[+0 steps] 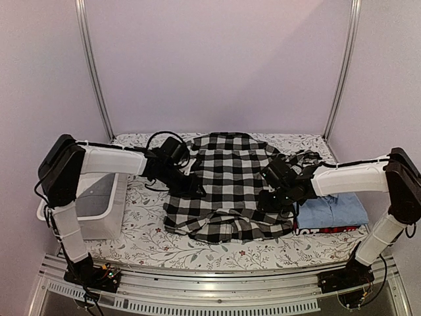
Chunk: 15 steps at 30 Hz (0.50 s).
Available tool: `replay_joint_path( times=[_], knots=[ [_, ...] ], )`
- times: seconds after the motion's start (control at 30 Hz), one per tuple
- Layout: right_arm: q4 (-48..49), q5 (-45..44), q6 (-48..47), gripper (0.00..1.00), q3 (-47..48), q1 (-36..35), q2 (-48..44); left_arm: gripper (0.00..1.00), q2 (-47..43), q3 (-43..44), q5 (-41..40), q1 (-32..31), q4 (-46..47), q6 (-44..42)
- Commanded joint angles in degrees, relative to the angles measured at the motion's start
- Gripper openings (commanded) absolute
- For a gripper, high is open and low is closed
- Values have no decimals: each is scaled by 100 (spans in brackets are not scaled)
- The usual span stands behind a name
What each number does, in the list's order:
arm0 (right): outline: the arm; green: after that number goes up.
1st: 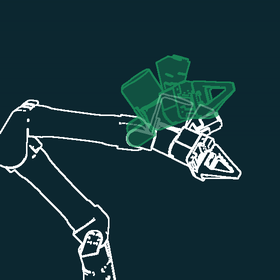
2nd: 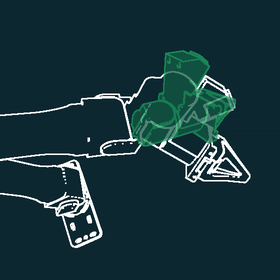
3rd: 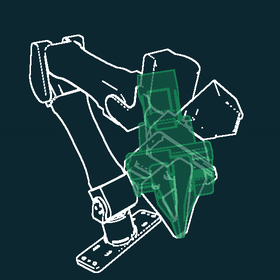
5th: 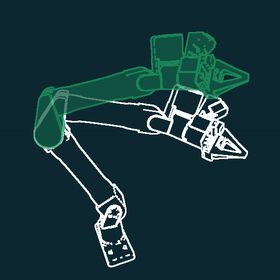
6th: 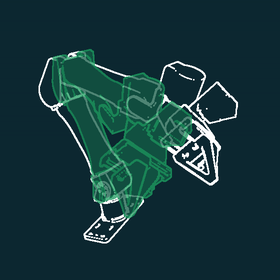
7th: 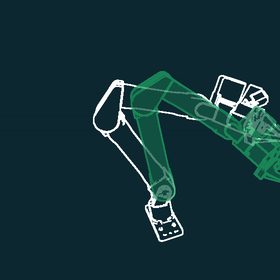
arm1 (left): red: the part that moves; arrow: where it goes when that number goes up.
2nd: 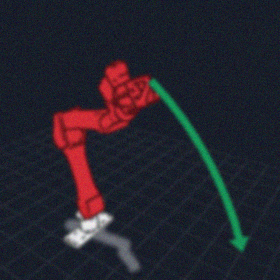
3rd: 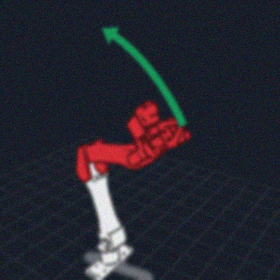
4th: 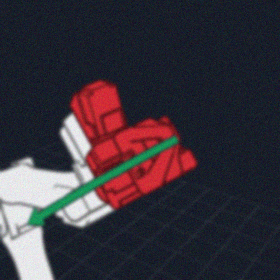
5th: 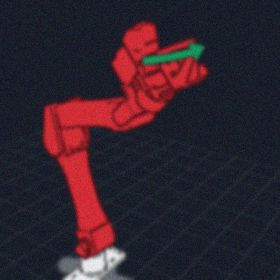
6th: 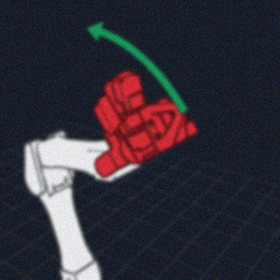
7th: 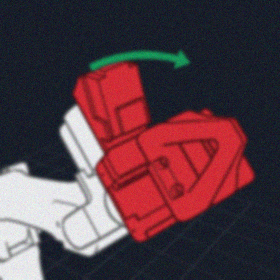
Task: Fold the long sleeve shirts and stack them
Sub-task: Smooth out the flattened shirt at the center of the board.
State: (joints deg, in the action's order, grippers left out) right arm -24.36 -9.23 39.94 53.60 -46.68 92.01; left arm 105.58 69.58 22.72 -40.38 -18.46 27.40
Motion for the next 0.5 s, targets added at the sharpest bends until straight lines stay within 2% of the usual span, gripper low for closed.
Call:
replay_joint_path(
  times=[0.0,0.2,0.47],
  knots=[
    [337,244,-114,47,13,38,145,39,504,-27,-418,252,-277,251],
    [-210,-85,-102,54,-174,-292,-322,39,664,-384,-816,738,-484,312],
    [-124,-56,-384,58,-639,-766,-804,38,631,-662,-859,1143,-549,232]
  ],
)
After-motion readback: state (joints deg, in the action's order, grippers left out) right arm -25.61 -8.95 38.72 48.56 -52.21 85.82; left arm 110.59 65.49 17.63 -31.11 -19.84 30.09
